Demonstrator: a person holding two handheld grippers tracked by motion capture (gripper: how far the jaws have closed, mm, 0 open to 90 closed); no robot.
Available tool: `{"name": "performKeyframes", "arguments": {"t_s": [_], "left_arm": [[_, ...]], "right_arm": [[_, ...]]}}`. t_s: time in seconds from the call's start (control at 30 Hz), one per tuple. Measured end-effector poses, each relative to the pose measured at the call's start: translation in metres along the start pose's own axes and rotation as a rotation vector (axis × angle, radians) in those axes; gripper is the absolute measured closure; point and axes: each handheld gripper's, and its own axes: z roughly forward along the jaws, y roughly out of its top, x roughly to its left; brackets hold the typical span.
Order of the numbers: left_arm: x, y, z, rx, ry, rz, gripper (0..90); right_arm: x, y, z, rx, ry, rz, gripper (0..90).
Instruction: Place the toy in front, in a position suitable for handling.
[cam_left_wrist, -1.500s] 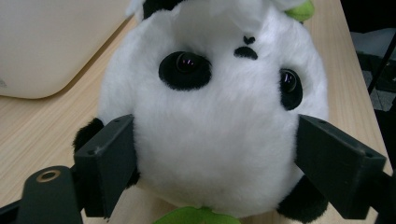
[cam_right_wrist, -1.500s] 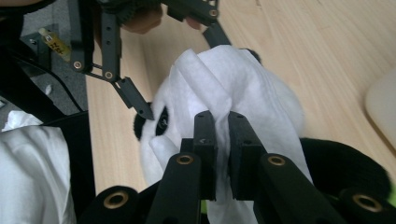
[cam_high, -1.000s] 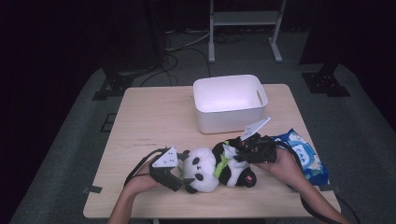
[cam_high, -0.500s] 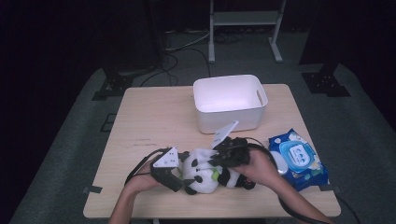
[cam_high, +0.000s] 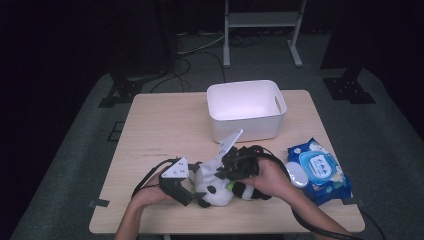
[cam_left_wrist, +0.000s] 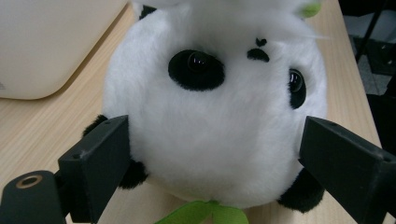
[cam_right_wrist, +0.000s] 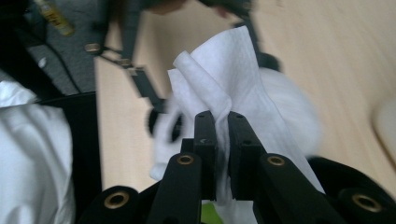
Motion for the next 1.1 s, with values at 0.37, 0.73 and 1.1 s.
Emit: {"name": "performKeyframes", "arguments": {"t_s": [0.37, 0.73, 1.1], "left_arm": [[-0.001, -0.001, 0.001, 0.017, 0.014, 0.013, 7.4], [-0.003, 0.000, 0.004, 0.044, 0.028, 0.020, 7.4], [-0.004, 0.002, 0.004, 0.041, 0.014, 0.029, 8.1]], "right_arm": [[0.026, -0.009, 0.013, 0.066, 0.043, -0.083, 82.4], [0.007, -0.059, -0.032, 0.097, -0.035, 0.026, 82.3], [-0.036, -0.061, -0.046, -0.007, -0.072, 0.156, 82.2]]}}
